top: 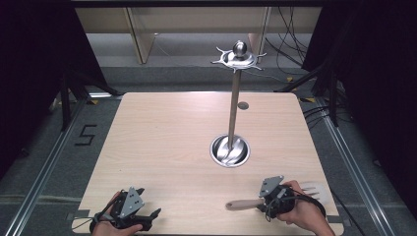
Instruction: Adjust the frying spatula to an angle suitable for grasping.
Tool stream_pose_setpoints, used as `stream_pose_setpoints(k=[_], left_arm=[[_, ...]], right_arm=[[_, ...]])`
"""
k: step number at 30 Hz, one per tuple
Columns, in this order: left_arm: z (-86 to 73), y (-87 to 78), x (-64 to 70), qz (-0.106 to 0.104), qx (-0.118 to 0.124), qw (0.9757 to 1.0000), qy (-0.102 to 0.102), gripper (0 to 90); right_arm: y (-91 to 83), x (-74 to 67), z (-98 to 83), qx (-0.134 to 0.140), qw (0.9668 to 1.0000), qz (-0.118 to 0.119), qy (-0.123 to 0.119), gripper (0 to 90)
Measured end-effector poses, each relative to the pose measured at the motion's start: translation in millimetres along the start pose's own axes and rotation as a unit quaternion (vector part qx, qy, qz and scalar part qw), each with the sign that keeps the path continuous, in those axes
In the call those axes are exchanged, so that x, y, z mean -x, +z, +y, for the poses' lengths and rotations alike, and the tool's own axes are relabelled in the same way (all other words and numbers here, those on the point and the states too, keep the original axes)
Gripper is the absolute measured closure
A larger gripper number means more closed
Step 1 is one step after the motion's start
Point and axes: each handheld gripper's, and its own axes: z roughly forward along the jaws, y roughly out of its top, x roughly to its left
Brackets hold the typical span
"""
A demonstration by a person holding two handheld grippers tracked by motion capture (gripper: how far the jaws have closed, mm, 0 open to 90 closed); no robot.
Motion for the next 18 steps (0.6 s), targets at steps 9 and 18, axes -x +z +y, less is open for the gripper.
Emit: stream_pose_setpoints(k=[9, 18], left_arm=[[-0.1, -0.1, -0.5, 0.001, -0.002, 1.0000, 0.005, 15.9], [-0.3, 0.1, -0.1, 0.000, -0.001, 1.0000, -0.002, 15.9]], right_arm=[[3.7, 3.2, 6.3, -0.033, 0.9994, 0.014, 0.000, 59.4], [5.6, 7.6, 14.8, -0.063, 0.9975, 0.019, -0.025, 66.4]])
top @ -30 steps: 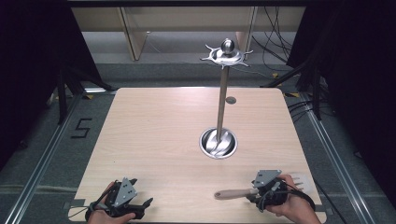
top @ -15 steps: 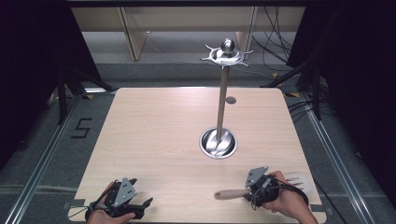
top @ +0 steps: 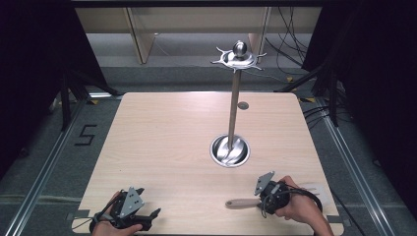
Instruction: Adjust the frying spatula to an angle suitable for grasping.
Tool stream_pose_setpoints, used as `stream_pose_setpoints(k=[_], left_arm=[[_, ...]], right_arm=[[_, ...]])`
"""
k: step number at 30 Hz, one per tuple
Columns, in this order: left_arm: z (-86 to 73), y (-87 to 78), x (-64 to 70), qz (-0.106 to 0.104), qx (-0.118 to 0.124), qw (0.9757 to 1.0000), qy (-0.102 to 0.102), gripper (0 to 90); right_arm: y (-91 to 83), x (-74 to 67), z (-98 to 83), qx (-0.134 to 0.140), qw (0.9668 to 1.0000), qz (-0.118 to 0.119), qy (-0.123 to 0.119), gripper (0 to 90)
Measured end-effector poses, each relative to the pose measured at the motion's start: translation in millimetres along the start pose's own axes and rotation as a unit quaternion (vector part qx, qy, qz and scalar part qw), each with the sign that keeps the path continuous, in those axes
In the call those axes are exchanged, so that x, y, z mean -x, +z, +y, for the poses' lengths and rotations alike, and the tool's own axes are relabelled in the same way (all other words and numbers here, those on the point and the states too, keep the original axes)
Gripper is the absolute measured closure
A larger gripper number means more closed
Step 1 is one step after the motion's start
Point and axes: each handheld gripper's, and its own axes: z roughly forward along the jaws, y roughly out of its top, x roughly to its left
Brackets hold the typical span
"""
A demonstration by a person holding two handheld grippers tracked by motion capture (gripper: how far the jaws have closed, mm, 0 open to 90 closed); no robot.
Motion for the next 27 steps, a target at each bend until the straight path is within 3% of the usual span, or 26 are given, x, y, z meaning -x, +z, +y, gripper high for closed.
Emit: stream_pose_setpoints(k=[3, 6, 10, 12, 15, 24, 27], left_arm=[[0.0, 0.2, 0.0, 0.001, 0.000, 1.0000, 0.000, 15.9], [-0.1, -0.2, -0.1, 0.000, 0.000, 1.0000, -0.001, 15.9], [-0.2, 0.0, -0.3, 0.001, 0.001, 1.0000, -0.002, 15.9], [-0.1, 0.0, -0.3, 0.000, 0.001, 1.0000, -0.001, 15.9], [-0.1, 0.1, 0.1, 0.000, 0.001, 1.0000, 0.000, 15.9], [0.6, -1.7, -0.9, -0.008, -0.005, 1.0000, 0.002, 15.9], [0.2, -0.9, -0.2, -0.005, -0.002, 1.0000, 0.001, 15.9]], right_arm=[[0.2, 4.6, 3.4, -0.011, 0.9999, -0.007, -0.007, 69.9], [-0.3, 14.4, 5.3, -0.017, 0.9998, -0.001, 0.012, 73.8], [0.2, 22.8, 7.7, -0.024, 0.9996, 0.008, 0.016, 74.5], [0.3, 22.0, 8.3, -0.028, 0.9992, 0.002, 0.028, 74.4], [1.1, 24.1, 9.7, -0.030, 0.9994, 0.007, 0.017, 74.3], [1.5, 23.1, 11.7, -0.055, 0.9981, 0.003, 0.029, 74.2], [2.0, 23.7, 13.0, -0.054, 0.9984, 0.007, 0.014, 74.5]])
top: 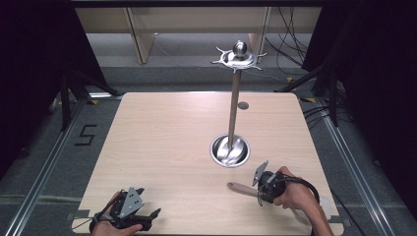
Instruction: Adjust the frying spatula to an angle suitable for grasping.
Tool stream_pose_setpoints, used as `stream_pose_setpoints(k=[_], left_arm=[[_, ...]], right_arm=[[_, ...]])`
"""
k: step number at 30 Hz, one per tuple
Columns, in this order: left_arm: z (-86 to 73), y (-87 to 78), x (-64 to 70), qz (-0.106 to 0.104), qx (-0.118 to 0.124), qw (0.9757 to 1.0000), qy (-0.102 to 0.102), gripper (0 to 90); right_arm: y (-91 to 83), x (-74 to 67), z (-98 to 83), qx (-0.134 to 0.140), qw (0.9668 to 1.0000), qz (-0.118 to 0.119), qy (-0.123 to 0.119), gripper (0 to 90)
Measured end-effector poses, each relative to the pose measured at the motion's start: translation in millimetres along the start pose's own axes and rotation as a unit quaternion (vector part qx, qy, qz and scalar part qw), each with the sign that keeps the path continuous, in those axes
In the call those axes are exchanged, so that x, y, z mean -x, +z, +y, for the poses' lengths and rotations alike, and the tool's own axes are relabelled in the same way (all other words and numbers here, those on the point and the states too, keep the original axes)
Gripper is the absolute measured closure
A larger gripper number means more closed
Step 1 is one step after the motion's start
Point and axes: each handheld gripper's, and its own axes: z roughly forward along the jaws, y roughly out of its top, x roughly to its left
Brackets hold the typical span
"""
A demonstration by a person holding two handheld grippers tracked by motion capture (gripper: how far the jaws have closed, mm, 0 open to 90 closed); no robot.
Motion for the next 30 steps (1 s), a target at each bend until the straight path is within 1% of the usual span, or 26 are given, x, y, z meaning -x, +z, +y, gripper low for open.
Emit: stream_pose_setpoints(k=[1, 2, 3, 4, 5, 7, 8, 9, 10, 11, 12, 13, 14, 16, 19, 20, 21, 22, 23, 24, 25, 27, 28, 29, 30], left_arm=[[-0.1, 1.1, 0.4, 0.005, 0.003, 1.0000, 0.000, 15.9], [-0.1, 1.0, 0.4, 0.004, 0.002, 1.0000, 0.000, 15.9], [0.0, 1.0, 0.4, 0.004, 0.002, 1.0000, 0.000, 15.9], [0.0, 0.8, 0.4, 0.004, 0.002, 1.0000, 0.001, 15.9], [0.1, 0.8, 0.4, 0.004, 0.002, 1.0000, 0.001, 15.9], [0.2, 0.7, 0.4, 0.004, 0.003, 1.0000, 0.000, 15.9], [0.2, 0.6, 0.4, 0.004, 0.003, 1.0000, 0.000, 15.9], [0.2, 0.6, 0.4, 0.004, 0.003, 1.0000, 0.000, 15.9], [0.1, 0.7, 0.4, 0.004, 0.002, 1.0000, 0.001, 15.9], [0.1, 0.7, 0.4, 0.004, 0.003, 1.0000, 0.001, 15.9], [0.2, 0.6, 0.4, 0.004, 0.003, 1.0000, 0.000, 15.9], [0.2, 0.6, 0.4, 0.004, 0.003, 1.0000, 0.001, 15.9], [0.3, 0.5, -0.2, 0.006, 0.001, 1.0000, 0.005, 15.9], [0.4, 0.6, -0.2, 0.006, 0.001, 1.0000, 0.005, 15.9], [0.4, 0.6, -0.2, 0.007, 0.001, 1.0000, 0.004, 15.9], [0.4, 0.6, -0.2, 0.007, 0.001, 1.0000, 0.004, 15.9], [0.4, 0.6, -0.2, 0.007, 0.001, 1.0000, 0.004, 15.9], [0.4, 0.5, -0.1, 0.007, 0.002, 1.0000, 0.004, 15.9], [0.4, 0.5, -0.2, 0.007, 0.002, 1.0000, 0.004, 15.9], [0.4, 0.3, -0.2, 0.006, 0.003, 1.0000, 0.003, 15.9], [0.4, 0.2, 0.2, 0.005, 0.005, 1.0000, -0.001, 15.9], [0.4, 0.4, -0.2, 0.007, 0.001, 1.0000, 0.004, 15.9], [0.4, 0.5, -0.3, 0.006, 0.001, 1.0000, 0.004, 15.9], [0.4, 0.6, -0.3, 0.007, 0.001, 1.0000, 0.004, 15.9], [0.3, 0.6, -0.2, 0.007, 0.001, 1.0000, 0.003, 15.9]], right_arm=[[0.3, -1.0, 0.7, -0.004, 1.0000, -0.005, 0.007, 74.6], [0.7, -0.2, 1.2, -0.003, 1.0000, -0.007, -0.002, 74.6], [0.1, -0.3, 1.6, -0.006, 1.0000, -0.002, -0.004, 74.7], [0.4, -1.0, 2.3, -0.012, 0.9998, -0.013, 0.002, 74.7], [0.6, -1.0, 3.0, -0.010, 0.9999, -0.006, -0.001, 74.7], [0.3, -2.2, 4.0, -0.018, 0.9997, -0.013, 0.001, 74.9], [0.6, -0.5, 4.2, -0.016, 0.9996, -0.017, -0.016, 74.9], [0.7, -0.4, 4.3, -0.017, 0.9996, -0.016, -0.018, 75.0], [0.1, -1.3, 4.2, -0.023, 0.9995, -0.020, -0.011, 75.1], [-0.1, -1.6, 4.3, -0.025, 0.9995, -0.019, -0.009, 75.2], [-0.1, -2.3, 4.4, -0.026, 0.9994, -0.022, -0.010, 75.2], [-0.2, -2.1, 4.6, -0.026, 0.9993, -0.023, -0.016, 75.2], [0.0, -2.5, 4.6, -0.023, 0.9993, -0.024, -0.016, 75.2], [-1.3, -2.0, 4.3, -0.011, 0.9996, -0.022, -0.010, 75.3], [-8.6, 1.3, 1.7, 0.021, 0.9995, -0.022, -0.007, 75.3], [-12.8, 1.9, 0.4, 0.031, 0.9992, -0.025, 0.000, 75.3], [-16.1, 2.7, -1.4, 0.049, 0.9984, -0.030, 0.004, 75.3], [-20.9, 2.5, -3.7, 0.059, 0.9975, -0.036, 0.014, 75.3], [-26.2, 3.2, -6.4, 0.078, 0.9960, -0.039, 0.020, 75.3], [-30.4, 4.3, -8.6, 0.094, 0.9947, -0.036, 0.022, 75.4], [-34.1, 3.3, -10.8, 0.102, 0.9932, -0.039, 0.040, 75.4], [-40.7, 4.4, -14.2, 0.119, 0.9910, -0.039, 0.047, 75.4], [-43.7, 6.2, -15.8, 0.130, 0.9899, -0.037, 0.045, 75.4], [-47.6, 7.3, -18.0, 0.145, 0.9872, -0.044, 0.050, 75.4], [-51.3, 6.8, -19.9, 0.153, 0.9852, -0.044, 0.063, 75.4]])
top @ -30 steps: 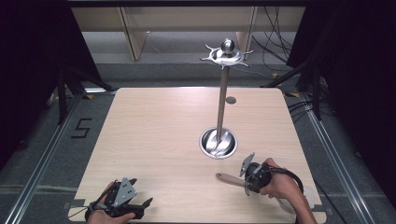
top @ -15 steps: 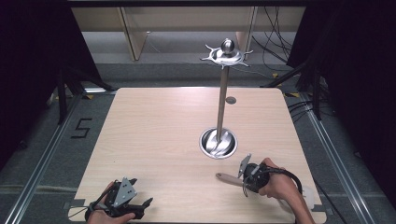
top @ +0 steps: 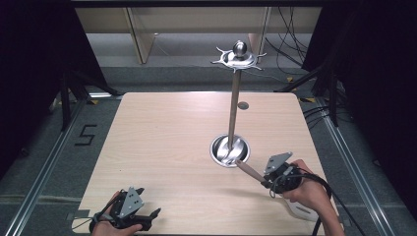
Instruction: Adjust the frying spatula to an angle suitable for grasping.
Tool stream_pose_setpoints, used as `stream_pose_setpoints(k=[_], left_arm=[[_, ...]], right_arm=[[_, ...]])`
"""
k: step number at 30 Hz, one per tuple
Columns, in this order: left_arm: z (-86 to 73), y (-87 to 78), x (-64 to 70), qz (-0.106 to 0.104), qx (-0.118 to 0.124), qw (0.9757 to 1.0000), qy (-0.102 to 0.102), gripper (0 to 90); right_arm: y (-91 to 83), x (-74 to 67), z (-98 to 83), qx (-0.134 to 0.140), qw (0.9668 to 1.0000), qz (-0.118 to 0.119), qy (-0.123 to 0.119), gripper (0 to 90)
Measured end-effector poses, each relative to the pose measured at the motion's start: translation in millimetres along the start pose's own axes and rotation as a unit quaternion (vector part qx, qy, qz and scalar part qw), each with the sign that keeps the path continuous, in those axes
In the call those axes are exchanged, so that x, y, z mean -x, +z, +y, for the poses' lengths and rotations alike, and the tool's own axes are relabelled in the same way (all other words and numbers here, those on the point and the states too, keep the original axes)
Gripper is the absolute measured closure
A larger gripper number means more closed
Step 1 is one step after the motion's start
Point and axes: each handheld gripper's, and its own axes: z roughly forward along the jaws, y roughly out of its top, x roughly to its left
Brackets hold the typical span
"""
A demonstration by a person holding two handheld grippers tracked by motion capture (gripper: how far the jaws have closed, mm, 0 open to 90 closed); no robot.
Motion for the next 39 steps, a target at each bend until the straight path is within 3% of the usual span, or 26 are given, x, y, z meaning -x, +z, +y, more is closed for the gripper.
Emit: stream_pose_setpoints(k=[2, 4, 5, 6, 9, 13, 14, 16, 17, 21, 23, 28, 29, 32, 33, 35, 37, 39], left_arm=[[-0.1, 0.0, 0.3, -0.002, 0.003, 1.0000, -0.005, 15.9], [0.0, -0.3, 0.2, -0.003, 0.003, 1.0000, -0.005, 15.9], [-0.1, 0.0, 0.9, -0.005, 0.007, 0.9999, -0.010, 15.9], [0.2, -1.9, -1.3, -0.006, -0.006, 0.9999, 0.005, 15.9], [0.1, -1.6, -1.2, -0.006, -0.005, 1.0000, 0.003, 15.9], [0.0, -1.6, -1.1, -0.006, -0.004, 1.0000, 0.002, 15.9], [0.1, -1.6, -1.2, -0.006, -0.005, 1.0000, 0.003, 15.9], [0.1, -1.6, -1.2, -0.006, -0.004, 1.0000, 0.002, 15.9], [-0.2, 0.1, 0.3, -0.003, 0.006, 0.9999, -0.010, 15.9], [-0.3, 0.2, 0.2, -0.002, 0.005, 0.9999, -0.009, 15.9], [-0.1, -1.7, -1.3, -0.006, -0.007, 1.0000, 0.004, 15.9], [-0.5, 0.2, 0.5, -0.004, 0.006, 0.9999, -0.013, 15.9], [-0.2, -1.8, -1.4, -0.007, -0.007, 0.9999, 0.003, 15.9], [0.1, -2.7, -1.8, -0.011, -0.009, 0.9999, 0.005, 15.9], [0.0, -2.6, -1.6, -0.011, -0.009, 0.9999, 0.005, 15.9], [0.0, -2.6, -1.7, -0.011, -0.009, 0.9999, 0.005, 15.9], [0.0, -2.4, -1.9, -0.010, -0.011, 0.9999, 0.006, 15.9], [-0.2, -2.2, -1.6, -0.010, -0.011, 0.9999, 0.006, 15.9]], right_arm=[[-5.2, 3.8, -0.9, 0.024, 0.9995, -0.018, 0.002, 75.4], [-11.7, 5.3, -1.3, 0.036, 0.9988, -0.020, 0.024, 75.4], [-14.4, 7.3, -1.6, 0.053, 0.9979, -0.023, 0.028, 75.4], [-16.9, 9.1, -2.2, 0.070, 0.9969, -0.020, 0.032, 75.4], [-26.6, 14.7, -3.8, 0.105, 0.9934, -0.023, 0.041, 75.4], [-34.7, 18.4, -5.7, 0.142, 0.9882, -0.024, 0.052, 75.4], [-38.3, 19.1, -6.2, 0.141, 0.9882, -0.021, 0.056, 75.4], [-42.2, 19.4, -7.2, 0.155, 0.9853, -0.020, 0.068, 75.4], [-43.2, 22.0, -7.6, 0.167, 0.9837, -0.024, 0.061, 75.5], [-48.9, 26.4, -10.8, 0.196, 0.9777, -0.023, 0.073, 75.4], [-50.6, 28.2, -13.1, 0.215, 0.9719, -0.023, 0.094, 75.5], [-55.5, 31.9, -15.3, 0.235, 0.9657, -0.022, 0.108, 75.5], [-56.2, 32.1, -15.1, 0.245, 0.9631, -0.025, 0.109, 75.5], [-58.6, 31.6, -13.9, 0.253, 0.9599, -0.024, 0.118, 75.5], [-59.4, 33.5, -13.5, 0.256, 0.9605, -0.027, 0.107, 75.5], [-61.5, 31.8, -12.5, 0.259, 0.9585, -0.022, 0.116, 75.5], [-64.3, 33.0, -11.9, 0.260, 0.9587, -0.018, 0.114, 75.5], [-66.1, 32.1, -11.1, 0.266, 0.9559, -0.013, 0.123, 75.5]])
